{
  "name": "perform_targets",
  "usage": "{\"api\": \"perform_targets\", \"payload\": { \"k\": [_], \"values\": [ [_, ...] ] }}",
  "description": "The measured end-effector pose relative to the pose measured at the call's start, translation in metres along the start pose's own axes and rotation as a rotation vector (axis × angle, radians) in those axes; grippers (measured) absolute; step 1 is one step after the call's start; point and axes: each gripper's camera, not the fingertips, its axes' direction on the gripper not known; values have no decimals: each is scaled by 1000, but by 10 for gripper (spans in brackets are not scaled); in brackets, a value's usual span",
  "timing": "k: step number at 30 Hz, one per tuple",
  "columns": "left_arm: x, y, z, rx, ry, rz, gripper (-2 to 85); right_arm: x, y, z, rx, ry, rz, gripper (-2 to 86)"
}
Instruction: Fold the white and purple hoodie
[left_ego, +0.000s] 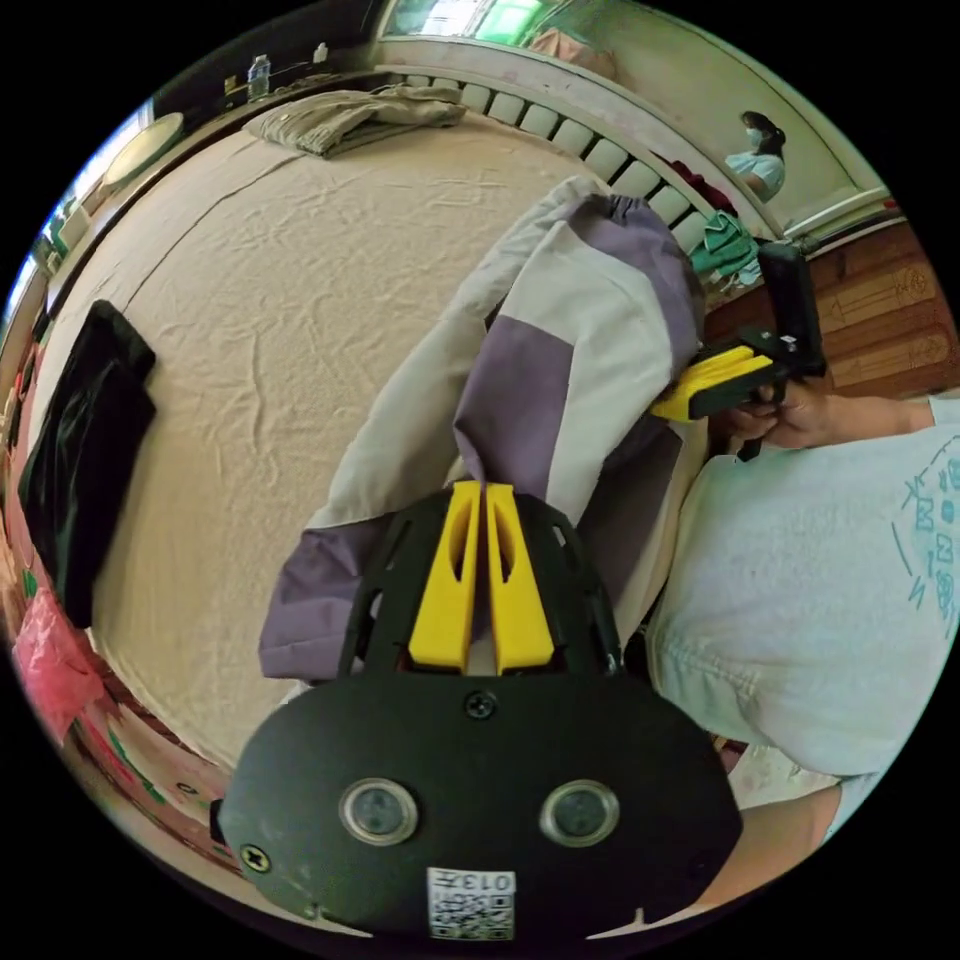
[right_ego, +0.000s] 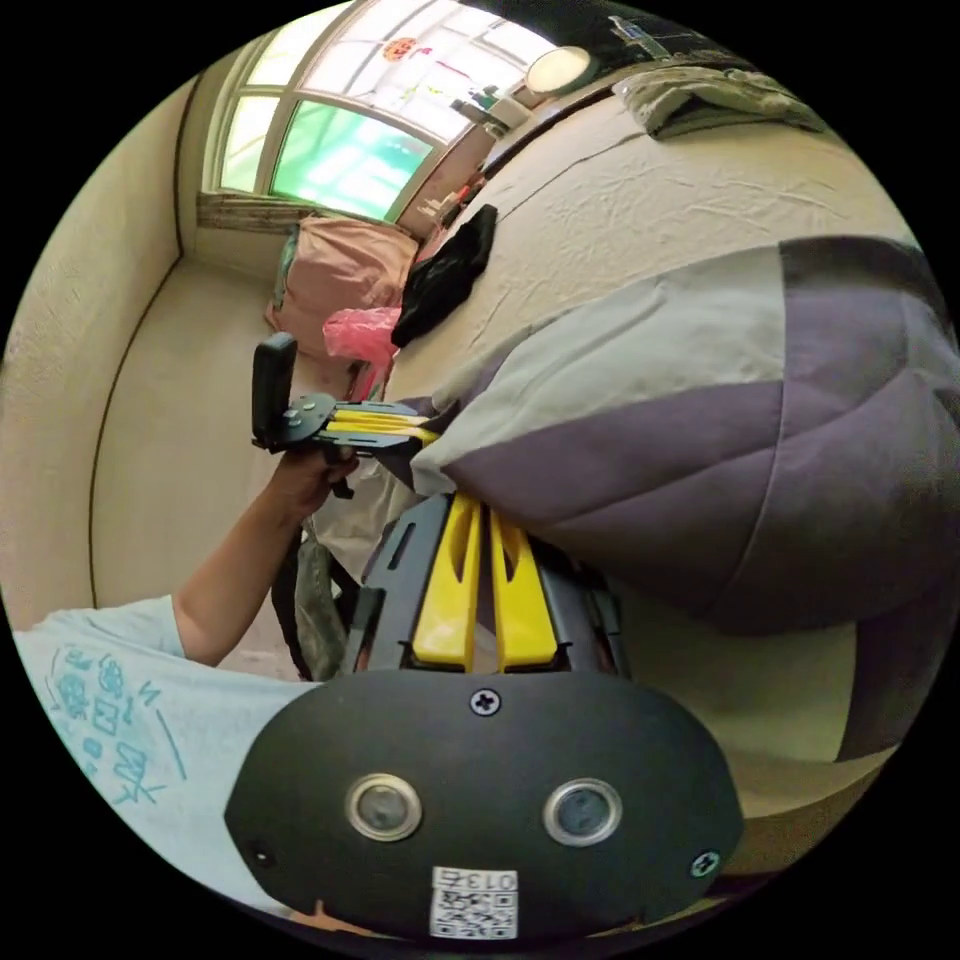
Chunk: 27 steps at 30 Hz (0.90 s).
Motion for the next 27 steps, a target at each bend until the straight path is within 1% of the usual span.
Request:
{"api": "perform_targets", "payload": {
  "k": [1, 3, 5, 6, 8, 9, 12, 14, 16, 18, 20, 21, 22, 23, 24, 25, 26, 27],
  "values": [
    [-3, 0, -4, -3, 6, 11, 1, -7, 4, -2, -3, 16, -53, 4],
    [-12, 3, -11, 16, 36, 16, 0, -30, 26, -7, -27, 106, -252, 2],
    [-27, 4, -12, 49, 164, 21, 0, -39, 45, -5, -22, 190, -354, 2],
    [-29, 3, -9, 42, 180, 26, 0, -42, 54, 3, -44, 229, -386, 2],
    [-31, 0, 11, -53, 179, 33, 3, -46, 64, 19, -93, 288, -428, 1],
    [-30, 0, 14, -74, 175, 31, 3, -49, 70, 30, -155, 337, -456, 1],
    [-30, 16, 7, -57, 130, 15, 6, -65, 91, 26, -234, 396, -537, 0],
    [-25, 37, -16, -2, 84, -6, 7, -74, 99, 4, -229, 383, -555, 0],
    [-5, 48, -35, 58, 16, 28, 6, -82, 97, -26, -108, 454, -534, 0],
    [32, 46, -42, 127, -2, 122, 6, -87, 80, -49, 38, 613, -501, 1],
    [96, 30, -30, 192, -2, 300, 3, -83, 64, -49, 85, 695, -492, 1],
    [112, 24, -23, 183, -32, 333, 3, -75, 52, -40, 68, 764, -482, 1],
    [138, 13, -8, 175, -112, 361, 1, -70, 46, -34, 46, 806, -479, 1],
    [157, 4, 7, 205, -159, 378, -1, -58, 37, -22, 14, 885, -476, 0],
    [164, -1, 15, 215, -171, 390, -1, -44, 28, -12, -8, 949, -465, -1],
    [171, -11, 34, 183, -205, 382, -2, -36, 24, -6, -33, 970, -458, -1],
    [170, -19, 58, 87, -236, 379, -2, -15, 15, 5, -130, 1020, -437, -1],
    [169, -21, 68, 44, -225, 387, -3, 9, 9, 12, -209, 1079, -406, -1]
  ]
}}
